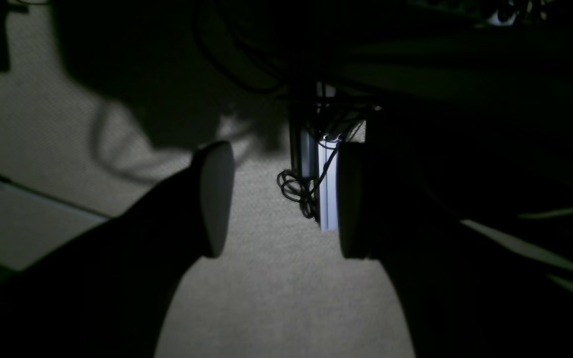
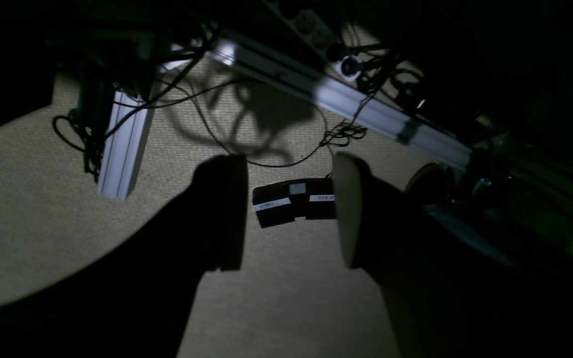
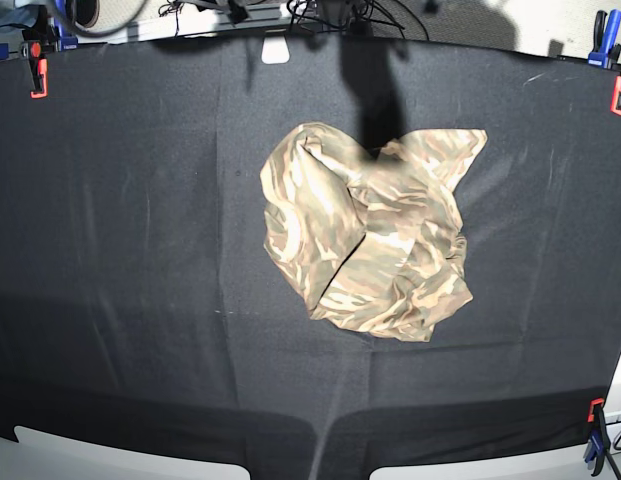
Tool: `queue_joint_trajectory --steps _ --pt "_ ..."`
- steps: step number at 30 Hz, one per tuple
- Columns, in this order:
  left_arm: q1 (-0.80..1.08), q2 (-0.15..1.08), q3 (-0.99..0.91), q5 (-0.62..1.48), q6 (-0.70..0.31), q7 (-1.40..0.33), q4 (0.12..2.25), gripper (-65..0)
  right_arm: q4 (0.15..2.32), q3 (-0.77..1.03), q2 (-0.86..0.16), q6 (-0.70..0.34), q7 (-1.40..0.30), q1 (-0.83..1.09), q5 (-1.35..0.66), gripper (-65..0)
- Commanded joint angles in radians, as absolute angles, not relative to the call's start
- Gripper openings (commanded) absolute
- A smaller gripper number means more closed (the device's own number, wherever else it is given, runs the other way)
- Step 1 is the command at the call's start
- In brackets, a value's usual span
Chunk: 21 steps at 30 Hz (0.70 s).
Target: Layout the t-shirt on the table in an organized manner, then fold the t-shirt properly
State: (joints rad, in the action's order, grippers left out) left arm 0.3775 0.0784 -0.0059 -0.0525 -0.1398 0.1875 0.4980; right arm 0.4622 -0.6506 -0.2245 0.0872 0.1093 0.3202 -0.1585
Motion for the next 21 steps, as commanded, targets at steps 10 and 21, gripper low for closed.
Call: queue_joint_trajectory --steps 10,21 --pt "0.551 0.149 -0.005 -0.045 -0.146 0.204 0.723 -33.9 0.865 -0.648 -0.392 0.195 0.111 0.581 -0.16 -37.4" --pt "0.743 0.242 -0.005 0.115 -0.153 0.15 1.038 -33.9 1.221 -0.647 -0.534 0.364 0.093 0.802 -0.155 -37.4"
